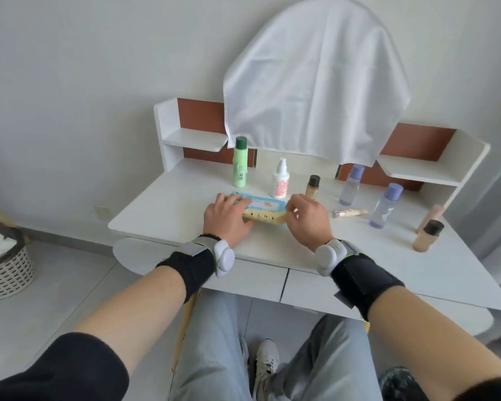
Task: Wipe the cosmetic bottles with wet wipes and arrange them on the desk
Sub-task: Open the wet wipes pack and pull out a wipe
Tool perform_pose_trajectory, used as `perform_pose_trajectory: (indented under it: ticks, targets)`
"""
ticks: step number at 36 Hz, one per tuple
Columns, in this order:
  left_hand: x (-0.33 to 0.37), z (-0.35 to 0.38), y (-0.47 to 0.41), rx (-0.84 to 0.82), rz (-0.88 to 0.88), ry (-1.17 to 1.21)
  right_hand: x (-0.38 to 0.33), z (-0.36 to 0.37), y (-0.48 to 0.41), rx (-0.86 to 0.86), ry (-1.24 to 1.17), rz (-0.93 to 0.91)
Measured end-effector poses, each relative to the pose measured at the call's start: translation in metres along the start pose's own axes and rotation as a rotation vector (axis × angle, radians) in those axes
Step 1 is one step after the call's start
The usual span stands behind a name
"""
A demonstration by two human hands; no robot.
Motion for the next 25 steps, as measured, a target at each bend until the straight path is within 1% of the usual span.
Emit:
perform_pose_trajectory:
  ticks: [3, 5, 9, 13, 15, 16, 20, 25]
  targets:
    - [0.010, 0.013, 0.001, -0.094, 0.070, -0.029, 0.018, -0.003, 0.005, 0.023, -0.025, 0.056]
    - [0.008, 0.012, 0.003, -0.094, 0.078, -0.031, 0.021, -0.005, 0.005, 0.029, -0.031, 0.081]
    - [0.004, -0.008, 0.006, 0.099, 0.095, -0.013, 0.013, -0.001, 0.001, 0.000, -0.076, 0.060]
    - [0.004, -0.011, -0.005, 0.141, 0.117, 0.010, 0.001, 0.019, -0.009, -0.111, -0.068, -0.043]
    - [0.006, -0.012, -0.014, 0.143, 0.171, 0.033, -0.004, 0.030, -0.015, -0.171, -0.065, -0.088]
    - [0.009, -0.011, -0.017, 0.123, 0.205, 0.048, -0.004, 0.033, -0.015, -0.196, -0.078, -0.092]
    - [0.012, 0.010, -0.036, -0.045, 0.289, 0.172, 0.002, 0.050, -0.024, -0.289, -0.146, -0.053]
    - [0.005, 0.034, -0.047, -0.172, 0.279, 0.323, 0.008, 0.056, -0.031, -0.337, -0.144, -0.067]
Point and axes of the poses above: each hand's wrist, its own y-axis away from the middle knuckle, its own z-axis out of the palm, x = y × z, the point moved 10 cm from there along -y, towards the middle knuckle, and after that the axes turned 8 degrees about -x, right-handed, at the moved point
